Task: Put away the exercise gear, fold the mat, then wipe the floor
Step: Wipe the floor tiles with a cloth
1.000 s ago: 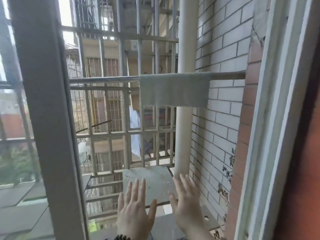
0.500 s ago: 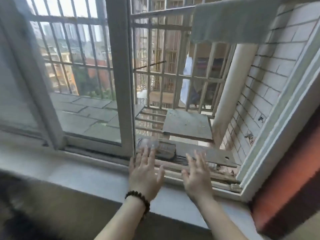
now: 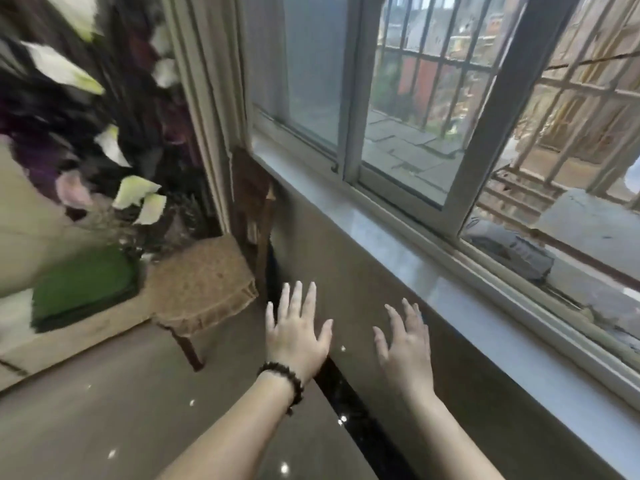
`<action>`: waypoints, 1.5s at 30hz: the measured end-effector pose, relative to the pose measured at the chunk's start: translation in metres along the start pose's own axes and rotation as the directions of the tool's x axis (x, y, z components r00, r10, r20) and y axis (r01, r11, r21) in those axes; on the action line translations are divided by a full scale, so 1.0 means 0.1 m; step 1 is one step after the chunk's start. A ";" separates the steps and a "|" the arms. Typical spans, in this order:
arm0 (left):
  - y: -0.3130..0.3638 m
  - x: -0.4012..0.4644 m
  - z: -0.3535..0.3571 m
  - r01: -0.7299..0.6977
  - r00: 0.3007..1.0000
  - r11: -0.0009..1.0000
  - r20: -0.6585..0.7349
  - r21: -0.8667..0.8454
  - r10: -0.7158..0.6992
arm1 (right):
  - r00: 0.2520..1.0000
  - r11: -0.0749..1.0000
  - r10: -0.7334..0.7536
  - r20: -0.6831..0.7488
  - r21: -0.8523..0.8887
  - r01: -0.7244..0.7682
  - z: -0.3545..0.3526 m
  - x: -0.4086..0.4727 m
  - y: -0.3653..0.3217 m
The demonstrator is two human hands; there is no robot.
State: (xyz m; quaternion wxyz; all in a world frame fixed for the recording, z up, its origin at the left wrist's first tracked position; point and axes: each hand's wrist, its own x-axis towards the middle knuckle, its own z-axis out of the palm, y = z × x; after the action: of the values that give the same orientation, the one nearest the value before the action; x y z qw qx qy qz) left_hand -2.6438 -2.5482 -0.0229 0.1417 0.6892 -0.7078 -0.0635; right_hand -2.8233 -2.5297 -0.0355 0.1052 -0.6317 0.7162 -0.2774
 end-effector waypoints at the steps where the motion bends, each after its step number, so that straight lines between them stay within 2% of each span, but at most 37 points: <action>1: -0.19 -0.07 -0.03 0.059 0.998 0.998 -0.002 0.011 -0.059 | 0.999 0.999 -0.039 0.027 0.012 0.039 0.13 -0.03 -0.14; 5: -0.95 -0.37 -0.15 0.280 0.959 0.960 -0.033 -0.019 -0.281 | 0.969 0.976 -0.214 0.127 0.065 0.207 0.63 -0.13 -0.71; 9: -1.64 -0.79 -0.36 0.466 0.882 0.882 -0.042 -0.074 -0.469 | 0.893 0.929 -0.370 0.256 0.118 0.351 1.08 -0.30 -1.36; 12: -2.15 -1.17 -0.57 0.570 0.815 0.819 -0.078 -0.070 -0.574 | 0.813 0.879 -0.476 0.336 0.152 0.452 1.42 -0.52 -1.87; 16: -2.86 -1.75 -0.82 0.710 0.690 0.701 -0.132 -0.067 -0.711 | 0.690 0.798 -0.594 0.413 0.196 0.570 1.86 -0.95 -2.61; 22: -3.97 -2.83 -1.24 0.845 0.506 0.528 -0.196 -0.080 -0.840 | 0.500 0.687 -0.708 0.499 0.319 0.653 2.48 -2.01 -3.81; 32: -5.51 -4.56 -1.72 0.967 0.150 0.192 -0.239 -0.167 -0.959 | 0.167 0.483 -0.822 0.544 0.512 0.711 3.34 -3.77 -5.55; 36: -6.03 -4.92 -1.82 0.972 0.028 0.074 -0.206 -0.221 -0.978 | 0.080 0.429 -0.831 0.551 0.542 0.722 3.70 -4.17 -6.08; 40: -6.68 -5.10 -1.90 0.965 -0.058 -0.003 -0.204 -0.260 -0.977 | 0.003 0.399 -0.816 0.578 0.559 0.727 4.21 -4.42 -6.67; 45: -7.85 -5.13 -2.05 0.957 -0.160 -0.100 -0.208 -0.272 -0.965 | -0.046 0.341 -0.835 0.549 0.581 0.739 5.10 -4.53 -7.76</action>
State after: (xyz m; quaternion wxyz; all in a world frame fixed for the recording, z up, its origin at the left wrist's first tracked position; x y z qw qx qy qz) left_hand -1.8276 -2.0504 -0.1097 0.1751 0.9809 0.0775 -0.0346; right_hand -1.8298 -2.2658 -0.1347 0.2654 -0.9615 0.0706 -0.0098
